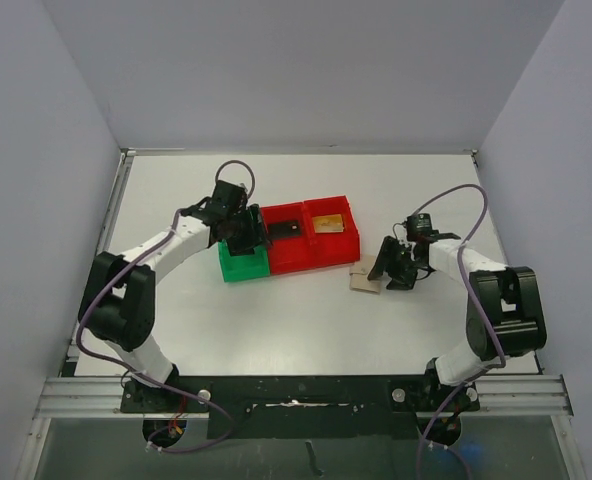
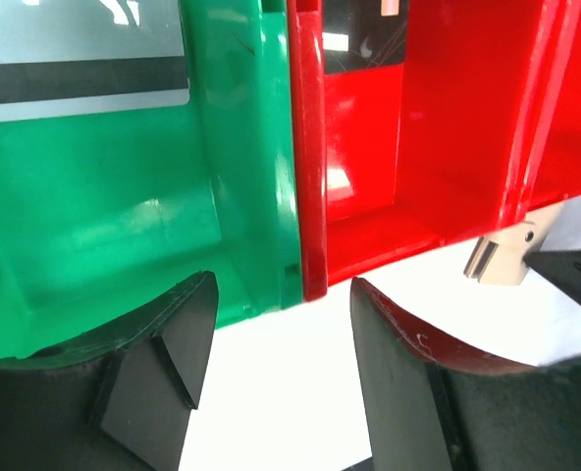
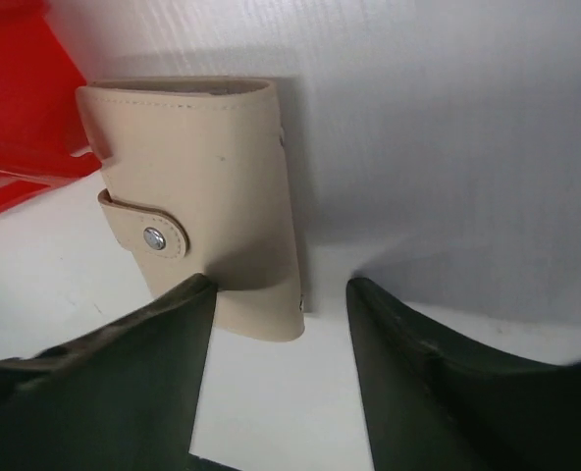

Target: Take the credit cards out of the card holder

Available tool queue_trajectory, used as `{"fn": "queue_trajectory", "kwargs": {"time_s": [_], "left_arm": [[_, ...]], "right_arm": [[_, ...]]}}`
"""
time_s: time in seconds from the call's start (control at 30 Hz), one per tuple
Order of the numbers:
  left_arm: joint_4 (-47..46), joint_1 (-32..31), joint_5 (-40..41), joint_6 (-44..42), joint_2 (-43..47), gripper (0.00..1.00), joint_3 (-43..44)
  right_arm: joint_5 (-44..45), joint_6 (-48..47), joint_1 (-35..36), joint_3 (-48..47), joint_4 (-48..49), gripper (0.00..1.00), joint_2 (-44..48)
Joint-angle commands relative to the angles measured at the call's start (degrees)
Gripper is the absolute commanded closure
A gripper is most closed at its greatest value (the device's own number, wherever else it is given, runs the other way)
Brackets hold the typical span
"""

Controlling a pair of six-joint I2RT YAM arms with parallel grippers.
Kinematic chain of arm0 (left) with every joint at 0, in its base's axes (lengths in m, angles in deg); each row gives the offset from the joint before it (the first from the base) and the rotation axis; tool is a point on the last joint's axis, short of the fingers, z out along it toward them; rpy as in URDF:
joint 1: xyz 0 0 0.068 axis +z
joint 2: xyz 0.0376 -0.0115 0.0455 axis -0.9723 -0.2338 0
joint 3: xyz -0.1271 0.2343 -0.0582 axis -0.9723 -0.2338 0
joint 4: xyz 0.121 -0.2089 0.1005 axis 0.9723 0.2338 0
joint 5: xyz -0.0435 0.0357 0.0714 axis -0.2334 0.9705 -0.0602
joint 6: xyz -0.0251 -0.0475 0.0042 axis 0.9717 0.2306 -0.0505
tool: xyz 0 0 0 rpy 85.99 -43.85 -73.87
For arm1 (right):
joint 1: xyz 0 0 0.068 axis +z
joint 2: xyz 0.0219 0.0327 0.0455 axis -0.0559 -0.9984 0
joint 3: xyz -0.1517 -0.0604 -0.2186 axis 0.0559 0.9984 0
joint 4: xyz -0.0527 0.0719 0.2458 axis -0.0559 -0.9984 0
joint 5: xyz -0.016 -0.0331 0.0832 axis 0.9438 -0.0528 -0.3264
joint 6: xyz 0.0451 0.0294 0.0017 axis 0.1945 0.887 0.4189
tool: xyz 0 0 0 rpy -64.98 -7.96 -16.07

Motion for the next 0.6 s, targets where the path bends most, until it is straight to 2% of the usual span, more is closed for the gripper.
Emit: {"fn": "queue_trajectory", "kwargs": {"time_s": [0.0, 0.03, 0.07, 0.1, 0.33, 0.5, 0.57], "left_arm": [[2.3, 0.6, -0.2, -3.1, 6.8, 0.45, 2.3], [1.9, 0.8, -0.1, -3.1, 7.8, 0.45, 1.6], [0.9, 0.9, 0.0, -2.8, 9.1, 0.45, 0.4], [-0.5, 1.0, -0.3, -2.1, 10.3, 0.45, -1.4], [-9.9, 1.1, -4.3, 2.4, 19.1, 0.44, -10.4], [-15.3, -0.4, -7.2, 5.3, 24.2, 0.44, -16.7], [-15.5, -1.4, -7.1, 5.4, 25.9, 0.44, -17.9]], "right_arm": [[6.0, -1.1, 2.7, -2.4, 0.3, 0.52, -2.3], [7.3, -1.0, 3.1, -1.9, 0.3, 0.67, -2.4], [8.1, -0.8, 3.5, -1.0, 0.4, 0.77, -2.3], [8.2, -0.5, 4.0, 0.3, 1.0, 0.79, -1.9], [9.2, 5.5, 13.3, 11.3, 2.9, 0.8, 7.1], [9.0, 11.4, 17.9, 18.1, 1.9, 0.78, 18.7], [7.5, 11.8, 18.8, 19.9, 2.1, 0.75, 24.4]]}}
